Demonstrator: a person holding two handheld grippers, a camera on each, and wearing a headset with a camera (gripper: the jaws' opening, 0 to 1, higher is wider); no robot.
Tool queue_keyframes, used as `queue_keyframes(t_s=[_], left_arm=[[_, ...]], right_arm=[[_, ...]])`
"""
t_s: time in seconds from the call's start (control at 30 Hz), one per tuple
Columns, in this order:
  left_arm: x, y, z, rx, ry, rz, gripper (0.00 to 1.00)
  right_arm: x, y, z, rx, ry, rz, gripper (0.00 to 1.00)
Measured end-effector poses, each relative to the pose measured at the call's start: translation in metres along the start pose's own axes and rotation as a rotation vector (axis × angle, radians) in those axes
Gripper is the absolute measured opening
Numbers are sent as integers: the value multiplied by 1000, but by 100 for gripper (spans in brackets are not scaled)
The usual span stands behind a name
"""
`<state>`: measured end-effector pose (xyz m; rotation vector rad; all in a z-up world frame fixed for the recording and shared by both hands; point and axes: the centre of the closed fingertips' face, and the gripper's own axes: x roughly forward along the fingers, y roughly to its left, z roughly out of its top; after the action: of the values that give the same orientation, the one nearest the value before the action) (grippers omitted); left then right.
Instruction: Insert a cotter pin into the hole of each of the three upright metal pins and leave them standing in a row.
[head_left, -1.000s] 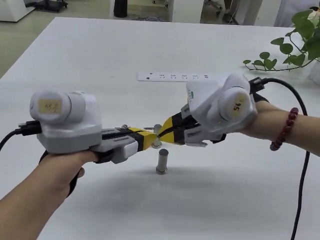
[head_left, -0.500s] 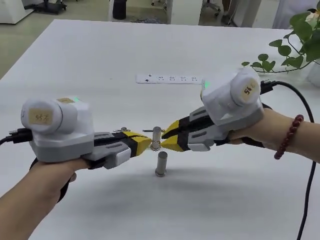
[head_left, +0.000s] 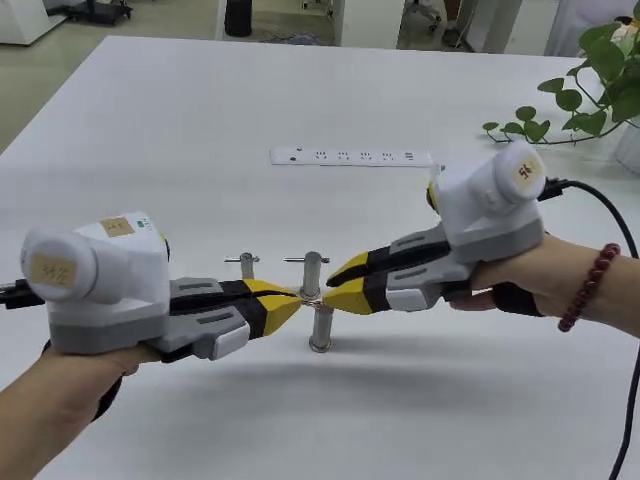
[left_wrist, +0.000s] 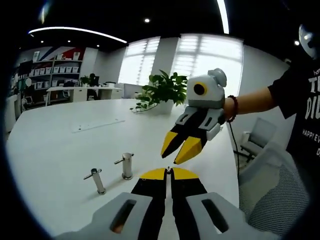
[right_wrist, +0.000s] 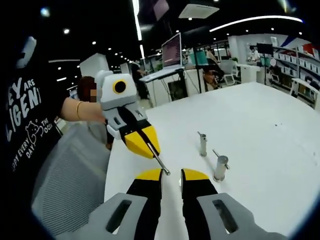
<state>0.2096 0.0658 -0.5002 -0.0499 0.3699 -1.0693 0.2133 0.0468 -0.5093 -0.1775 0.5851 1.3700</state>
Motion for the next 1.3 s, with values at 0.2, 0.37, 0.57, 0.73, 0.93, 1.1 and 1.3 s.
queue_keyframes(t_s=[0.2, 0.37, 0.57, 0.73, 0.93, 1.1, 1.3], left_arm=[[-1, -8, 0, -1, -12, -38, 0], [-2, -15, 3, -18, -31, -73, 0], [-3, -24, 8, -33, -55, -119, 0], [-3, -26, 9, -38, -61, -130, 0], [-4, -27, 6, -38, -47, -134, 0], [-4, -28, 1, -25, -27, -129, 0], [-2, -23, -3, -8, -5, -95, 0]], right_arm=[[0, 14, -6, 26, -14, 58, 8], [1, 23, -8, 49, -30, 97, 7], [3, 29, -6, 54, -45, 127, 4], [4, 34, -3, 38, -48, 143, 1], [3, 35, -4, -4, -23, 145, 0], [4, 35, -8, -96, 32, 132, 0], [7, 27, -11, -225, 104, 73, 0]])
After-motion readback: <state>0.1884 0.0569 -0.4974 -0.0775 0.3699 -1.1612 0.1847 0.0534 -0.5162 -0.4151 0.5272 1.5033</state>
